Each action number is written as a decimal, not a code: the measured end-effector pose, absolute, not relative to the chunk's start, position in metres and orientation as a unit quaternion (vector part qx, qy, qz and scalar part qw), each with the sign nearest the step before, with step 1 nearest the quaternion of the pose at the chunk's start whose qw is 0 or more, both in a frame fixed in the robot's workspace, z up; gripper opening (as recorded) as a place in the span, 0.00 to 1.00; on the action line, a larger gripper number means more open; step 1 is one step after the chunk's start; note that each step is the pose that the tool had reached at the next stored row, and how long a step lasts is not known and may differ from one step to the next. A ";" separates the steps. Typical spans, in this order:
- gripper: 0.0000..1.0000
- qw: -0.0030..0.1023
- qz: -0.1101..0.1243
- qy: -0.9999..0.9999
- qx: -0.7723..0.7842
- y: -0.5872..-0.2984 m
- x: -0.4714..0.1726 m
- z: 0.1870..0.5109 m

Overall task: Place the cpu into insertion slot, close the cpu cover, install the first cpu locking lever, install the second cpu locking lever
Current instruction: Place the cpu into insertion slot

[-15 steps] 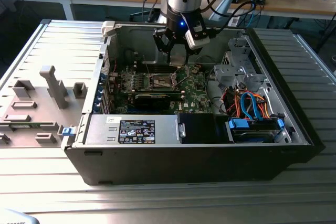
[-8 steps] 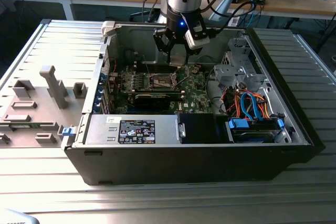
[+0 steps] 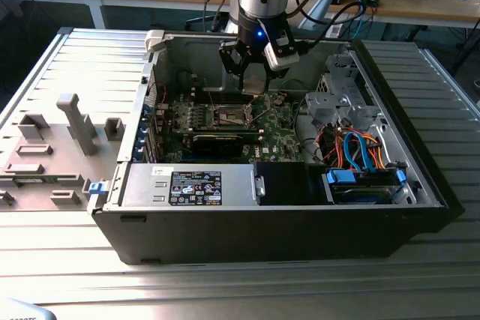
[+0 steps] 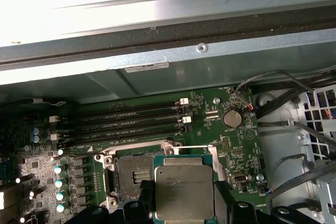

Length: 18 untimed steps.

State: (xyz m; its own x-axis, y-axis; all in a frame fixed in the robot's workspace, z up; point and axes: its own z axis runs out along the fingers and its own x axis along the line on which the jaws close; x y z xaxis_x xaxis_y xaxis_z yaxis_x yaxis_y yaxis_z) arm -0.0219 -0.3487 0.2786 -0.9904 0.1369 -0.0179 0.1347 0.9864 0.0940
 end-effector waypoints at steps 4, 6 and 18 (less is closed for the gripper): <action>0.54 0.012 0.046 0.996 0.070 -0.349 -0.022 0.279; 0.54 0.012 0.046 0.996 0.070 -0.349 -0.022 0.279; 0.54 0.012 0.046 0.996 0.075 -0.349 -0.022 0.278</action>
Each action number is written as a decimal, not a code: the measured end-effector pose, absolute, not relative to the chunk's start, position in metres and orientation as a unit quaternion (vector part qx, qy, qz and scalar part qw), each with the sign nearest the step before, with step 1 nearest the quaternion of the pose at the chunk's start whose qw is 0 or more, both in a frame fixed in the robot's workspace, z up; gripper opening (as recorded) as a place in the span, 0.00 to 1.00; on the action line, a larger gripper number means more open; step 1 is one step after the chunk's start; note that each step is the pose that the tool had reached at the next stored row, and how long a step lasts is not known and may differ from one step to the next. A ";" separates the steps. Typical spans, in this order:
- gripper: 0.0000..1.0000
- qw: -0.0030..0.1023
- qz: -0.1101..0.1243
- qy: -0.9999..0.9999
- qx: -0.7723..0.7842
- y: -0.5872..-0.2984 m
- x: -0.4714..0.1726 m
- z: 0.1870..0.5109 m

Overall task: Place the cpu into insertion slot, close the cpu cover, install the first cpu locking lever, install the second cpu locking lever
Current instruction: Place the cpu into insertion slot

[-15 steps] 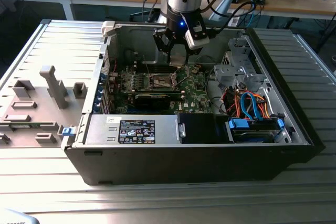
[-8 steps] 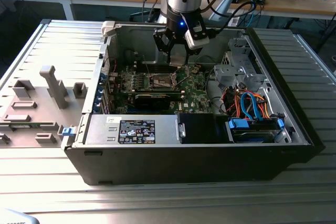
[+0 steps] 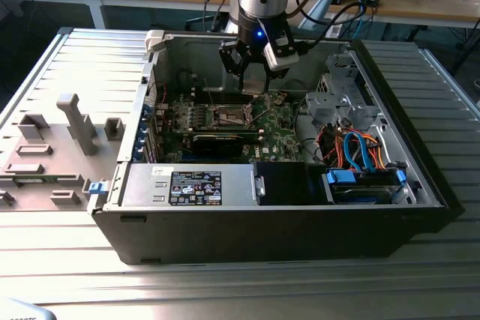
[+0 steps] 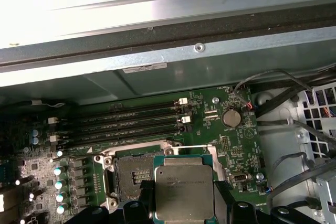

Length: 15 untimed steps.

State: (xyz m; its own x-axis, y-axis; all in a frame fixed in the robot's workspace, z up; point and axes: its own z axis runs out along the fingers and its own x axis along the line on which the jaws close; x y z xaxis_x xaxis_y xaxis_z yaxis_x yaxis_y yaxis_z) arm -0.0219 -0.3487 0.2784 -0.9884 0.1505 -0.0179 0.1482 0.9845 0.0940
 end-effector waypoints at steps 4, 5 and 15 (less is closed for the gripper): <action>0.54 0.013 0.046 0.996 0.077 -0.349 -0.022 0.278; 0.54 0.013 0.046 0.996 0.077 -0.349 -0.022 0.278; 0.54 0.013 0.046 0.996 0.080 -0.349 -0.022 0.278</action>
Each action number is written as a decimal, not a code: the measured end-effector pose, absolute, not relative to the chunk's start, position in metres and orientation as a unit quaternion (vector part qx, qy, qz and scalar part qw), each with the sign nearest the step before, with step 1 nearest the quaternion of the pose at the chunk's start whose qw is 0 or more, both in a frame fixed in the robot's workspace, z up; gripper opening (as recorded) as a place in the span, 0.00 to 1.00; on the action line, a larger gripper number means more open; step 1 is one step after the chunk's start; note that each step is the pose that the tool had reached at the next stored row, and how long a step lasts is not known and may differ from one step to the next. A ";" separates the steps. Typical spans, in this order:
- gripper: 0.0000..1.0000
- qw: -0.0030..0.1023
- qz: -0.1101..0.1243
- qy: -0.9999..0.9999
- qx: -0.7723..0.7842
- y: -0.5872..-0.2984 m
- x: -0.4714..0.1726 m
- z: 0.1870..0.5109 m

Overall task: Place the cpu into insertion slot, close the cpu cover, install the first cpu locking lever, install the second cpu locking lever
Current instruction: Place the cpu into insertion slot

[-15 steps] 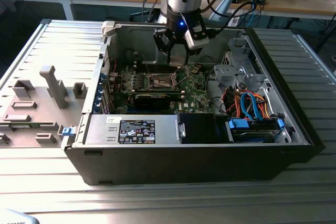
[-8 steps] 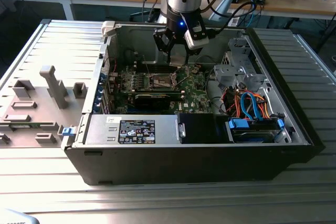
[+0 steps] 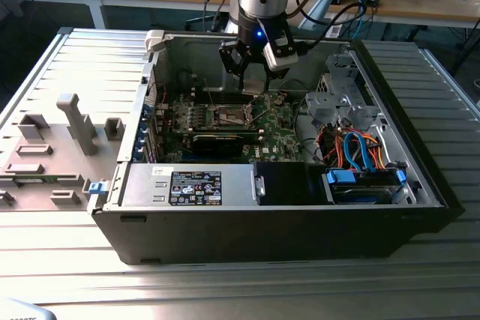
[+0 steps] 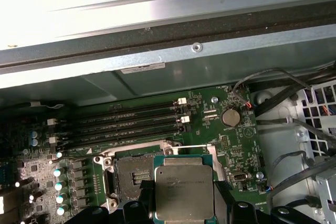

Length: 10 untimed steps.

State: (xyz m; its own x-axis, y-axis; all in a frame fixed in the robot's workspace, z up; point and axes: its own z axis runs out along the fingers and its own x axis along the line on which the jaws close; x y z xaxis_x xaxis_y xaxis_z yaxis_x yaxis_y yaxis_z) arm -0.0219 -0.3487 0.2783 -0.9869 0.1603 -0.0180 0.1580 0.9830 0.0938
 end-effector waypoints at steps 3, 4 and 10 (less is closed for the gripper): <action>0.54 0.013 0.046 0.996 0.081 -0.349 -0.022 0.278; 0.54 0.013 0.046 0.996 0.081 -0.349 -0.022 0.278; 0.54 0.013 0.046 0.995 0.082 -0.349 -0.022 0.278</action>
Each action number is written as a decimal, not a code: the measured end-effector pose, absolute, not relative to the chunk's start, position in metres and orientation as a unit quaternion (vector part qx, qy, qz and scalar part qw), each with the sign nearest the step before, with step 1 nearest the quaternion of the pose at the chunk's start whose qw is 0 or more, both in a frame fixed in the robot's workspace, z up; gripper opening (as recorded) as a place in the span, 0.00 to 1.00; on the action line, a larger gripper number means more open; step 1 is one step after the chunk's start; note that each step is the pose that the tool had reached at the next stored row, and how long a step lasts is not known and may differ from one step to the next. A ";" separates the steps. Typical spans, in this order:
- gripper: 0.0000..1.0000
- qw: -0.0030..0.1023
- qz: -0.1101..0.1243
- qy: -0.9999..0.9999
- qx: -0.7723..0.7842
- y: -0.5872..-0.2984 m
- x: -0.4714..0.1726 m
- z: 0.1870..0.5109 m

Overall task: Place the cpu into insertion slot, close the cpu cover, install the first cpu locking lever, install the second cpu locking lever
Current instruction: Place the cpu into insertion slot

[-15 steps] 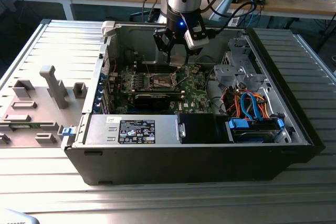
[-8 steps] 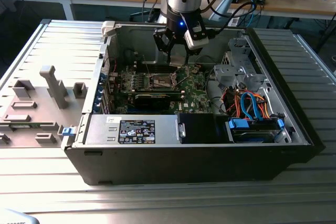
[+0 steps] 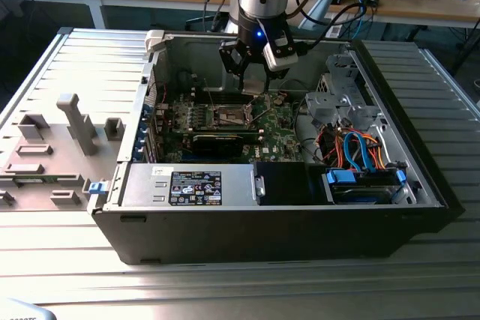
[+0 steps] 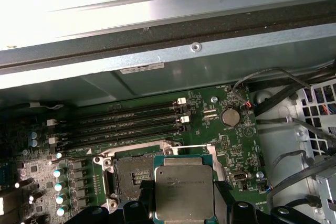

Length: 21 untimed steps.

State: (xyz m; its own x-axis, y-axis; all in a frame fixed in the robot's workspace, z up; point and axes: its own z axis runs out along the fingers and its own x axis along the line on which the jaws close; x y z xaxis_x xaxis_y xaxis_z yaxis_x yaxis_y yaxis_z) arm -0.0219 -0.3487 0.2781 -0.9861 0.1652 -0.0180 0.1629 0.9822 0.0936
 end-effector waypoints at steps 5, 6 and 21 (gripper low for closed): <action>0.54 0.013 0.046 0.995 0.084 -0.349 -0.022 0.278; 0.54 0.013 0.046 0.995 0.084 -0.349 -0.022 0.278; 0.54 0.013 0.046 0.995 0.087 -0.349 -0.022 0.277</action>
